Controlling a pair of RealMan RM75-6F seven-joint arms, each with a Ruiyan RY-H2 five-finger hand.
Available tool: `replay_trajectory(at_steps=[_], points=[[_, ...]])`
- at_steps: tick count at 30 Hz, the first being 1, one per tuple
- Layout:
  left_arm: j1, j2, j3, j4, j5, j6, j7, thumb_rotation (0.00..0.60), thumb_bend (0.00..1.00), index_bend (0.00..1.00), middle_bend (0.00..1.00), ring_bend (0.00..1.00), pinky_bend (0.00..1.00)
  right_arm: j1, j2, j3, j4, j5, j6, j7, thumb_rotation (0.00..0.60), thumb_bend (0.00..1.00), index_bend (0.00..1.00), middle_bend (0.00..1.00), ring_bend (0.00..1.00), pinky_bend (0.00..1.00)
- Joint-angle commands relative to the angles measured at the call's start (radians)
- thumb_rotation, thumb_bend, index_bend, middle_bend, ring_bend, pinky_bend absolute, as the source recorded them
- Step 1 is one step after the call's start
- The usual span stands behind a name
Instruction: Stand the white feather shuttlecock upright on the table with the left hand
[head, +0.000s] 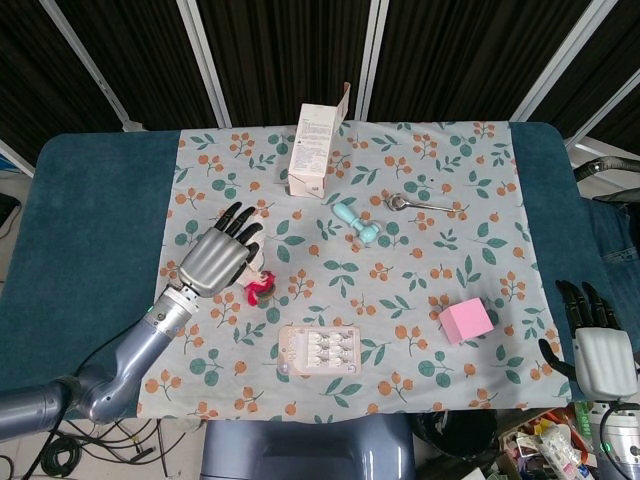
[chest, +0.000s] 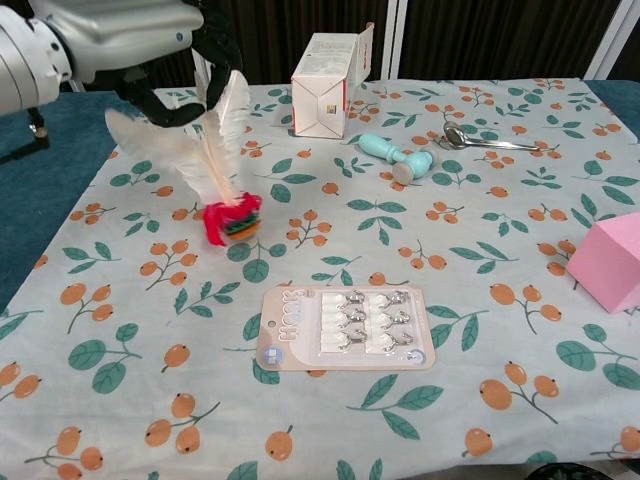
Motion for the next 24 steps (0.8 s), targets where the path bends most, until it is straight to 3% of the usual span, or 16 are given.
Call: replay_trajectory(at_steps=[1, 9, 24], points=[[-0.043, 0.066, -0.025, -0.054, -0.012, -0.05, 0.048, 0.6, 0.49, 0.59, 0.21, 0.0, 0.0, 0.001, -0.001, 0.0, 0.0, 0.0, -0.001, -0.002, 0.6, 0.19, 0.0, 0.08, 0.03, 0.14], [-0.103, 0.089, -0.049, -0.094, -0.081, -0.09, 0.136, 0.6, 0.49, 0.59, 0.21, 0.0, 0.0, 0.003, -0.005, -0.003, 0.0, 0.0, -0.006, -0.011, 0.6, 0.2, 0.0, 0.08, 0.03, 0.14], [-0.219, -0.02, -0.056, -0.027, -0.212, -0.114, 0.26, 0.6, 0.49, 0.59, 0.21, 0.0, 0.0, 0.003, -0.008, -0.001, 0.007, 0.005, -0.009, -0.011, 0.6, 0.19, 0.0, 0.08, 0.03, 0.14]])
